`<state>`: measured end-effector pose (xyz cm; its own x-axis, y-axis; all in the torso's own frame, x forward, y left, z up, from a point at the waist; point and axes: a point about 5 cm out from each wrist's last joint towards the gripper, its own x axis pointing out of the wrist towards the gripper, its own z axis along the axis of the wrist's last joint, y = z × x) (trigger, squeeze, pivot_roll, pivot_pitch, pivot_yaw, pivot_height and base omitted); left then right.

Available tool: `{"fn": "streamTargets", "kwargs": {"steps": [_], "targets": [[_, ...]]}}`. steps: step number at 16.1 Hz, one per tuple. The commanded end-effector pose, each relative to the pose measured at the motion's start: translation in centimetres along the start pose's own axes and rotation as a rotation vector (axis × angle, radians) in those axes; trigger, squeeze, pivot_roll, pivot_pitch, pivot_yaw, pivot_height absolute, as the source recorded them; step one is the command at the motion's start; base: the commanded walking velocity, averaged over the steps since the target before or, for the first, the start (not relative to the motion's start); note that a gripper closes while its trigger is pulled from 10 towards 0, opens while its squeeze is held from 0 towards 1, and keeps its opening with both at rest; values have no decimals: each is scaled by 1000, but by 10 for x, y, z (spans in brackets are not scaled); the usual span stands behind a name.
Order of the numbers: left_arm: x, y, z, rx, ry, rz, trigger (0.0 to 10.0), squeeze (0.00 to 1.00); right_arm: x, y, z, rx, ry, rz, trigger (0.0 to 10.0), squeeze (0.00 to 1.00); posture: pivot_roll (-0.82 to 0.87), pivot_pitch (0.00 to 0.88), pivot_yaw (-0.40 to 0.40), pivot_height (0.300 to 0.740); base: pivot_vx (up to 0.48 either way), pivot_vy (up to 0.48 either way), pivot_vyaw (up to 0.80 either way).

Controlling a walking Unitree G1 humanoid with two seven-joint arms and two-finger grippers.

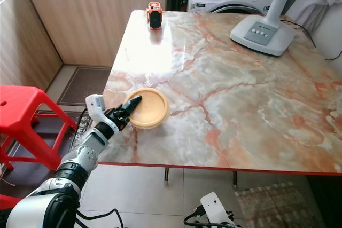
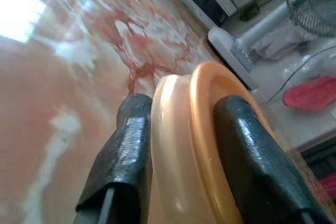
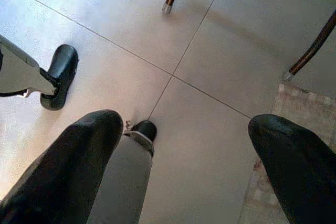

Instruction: Restocking fridge

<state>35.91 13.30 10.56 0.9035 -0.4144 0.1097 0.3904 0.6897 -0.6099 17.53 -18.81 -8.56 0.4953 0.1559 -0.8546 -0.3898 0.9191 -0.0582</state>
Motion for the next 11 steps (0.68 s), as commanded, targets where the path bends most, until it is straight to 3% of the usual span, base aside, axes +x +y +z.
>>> {"fn": "streamTargets", "kwargs": {"steps": [1, 5, 8, 9, 10, 11], "targets": [[2, -2, 9, -4, -40, -5, 0, 0, -1, 0, -6, -2, 19, 3, 10000, 0, -75, 54, -52, 740, 0, 0, 0], [-3, -14, 30, 14, -136, -72, 0, 0, -1, 2, -9, 11, 27, -13, 10000, 0, -70, 43, -46, 740, 0, 0, 0], [-17, -19, 43, -38, -221, -76, 0, 0, -1, 3, -14, 7, 57, -57, 10000, 0, -92, 22, -47, 740, 0, 0, 0], [-24, -26, 45, -43, -246, -72, 3176, 0, -1, 3, -15, 52, 50, -71, 10000, 0, -91, 14, -52, 740, 0, 0, 0], [-26, -29, 45, -28, -246, -67, 7882, 0, -2, 2, -16, 57, 49, -72, 10000, 0, -87, 11, -54, 740, 0, 0, 0], [-31, -37, 45, 0, -270, -31, 10000, 0, -2, 2, -17, 60, 52, -76, 10000, 0, -83, 0, -56, 740, 0, 0, 0]]}}
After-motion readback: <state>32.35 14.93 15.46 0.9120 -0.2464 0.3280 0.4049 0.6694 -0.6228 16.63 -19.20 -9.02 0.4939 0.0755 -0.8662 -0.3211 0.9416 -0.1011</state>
